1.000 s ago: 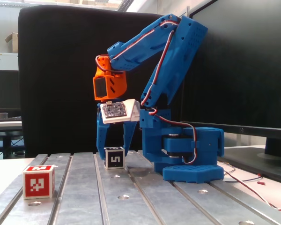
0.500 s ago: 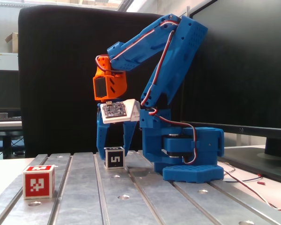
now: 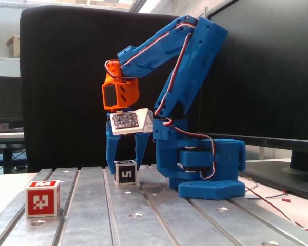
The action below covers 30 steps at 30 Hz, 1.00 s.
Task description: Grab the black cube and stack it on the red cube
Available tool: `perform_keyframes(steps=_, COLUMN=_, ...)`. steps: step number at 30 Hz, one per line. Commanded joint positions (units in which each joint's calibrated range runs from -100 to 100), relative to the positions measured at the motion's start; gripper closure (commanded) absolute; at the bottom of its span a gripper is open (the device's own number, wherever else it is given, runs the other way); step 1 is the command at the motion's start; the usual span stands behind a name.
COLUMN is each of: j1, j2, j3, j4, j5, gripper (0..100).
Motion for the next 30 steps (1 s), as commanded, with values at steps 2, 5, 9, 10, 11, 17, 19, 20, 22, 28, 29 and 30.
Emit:
perform_keyframes(steps=2, j1=0.0, j2=-0.44, j3=-0.22, j4=-0.11, j5=0.14, gripper=86)
perform_keyframes(steps=5, j1=0.0, j2=-0.44, j3=-0.22, j4=-0.11, j5=0.14, gripper=86)
perform_keyframes(steps=9, j1=0.0, j2=-0.69, j3=-1.03, j4=-0.11, j5=0.14, gripper=86)
perform_keyframes(steps=10, j1=0.0, j2=-0.78, j3=-1.22, j4=-0.11, j5=0.14, gripper=86)
perform_keyframes(steps=11, j1=0.0, j2=-0.78, j3=-1.85, j4=0.06, j5=0.14, gripper=86)
perform_keyframes(steps=17, j1=-3.17, j2=-0.78, j3=-6.1, j4=2.54, j5=0.09, gripper=86)
perform_keyframes(steps=19, j1=-4.28, j2=-0.78, j3=-7.91, j4=4.16, j5=-0.12, gripper=86)
perform_keyframes(steps=20, j1=-4.65, j2=-0.78, j3=-8.9, j4=4.76, j5=-0.12, gripper=86)
perform_keyframes(steps=22, j1=-5.76, j2=-0.78, j3=-10.8, j4=5.62, j5=-0.12, gripper=86)
perform_keyframes(steps=28, j1=-9.89, j2=-0.28, j3=-15.06, j4=5.96, j5=-0.17, gripper=86)
perform_keyframes(steps=29, j1=-10.33, j2=-0.11, j3=-15.78, j4=5.96, j5=-0.17, gripper=86)
perform_keyframes(steps=30, j1=-10.92, j2=-0.11, j3=-16.32, j4=6.21, j5=-0.17, gripper=86)
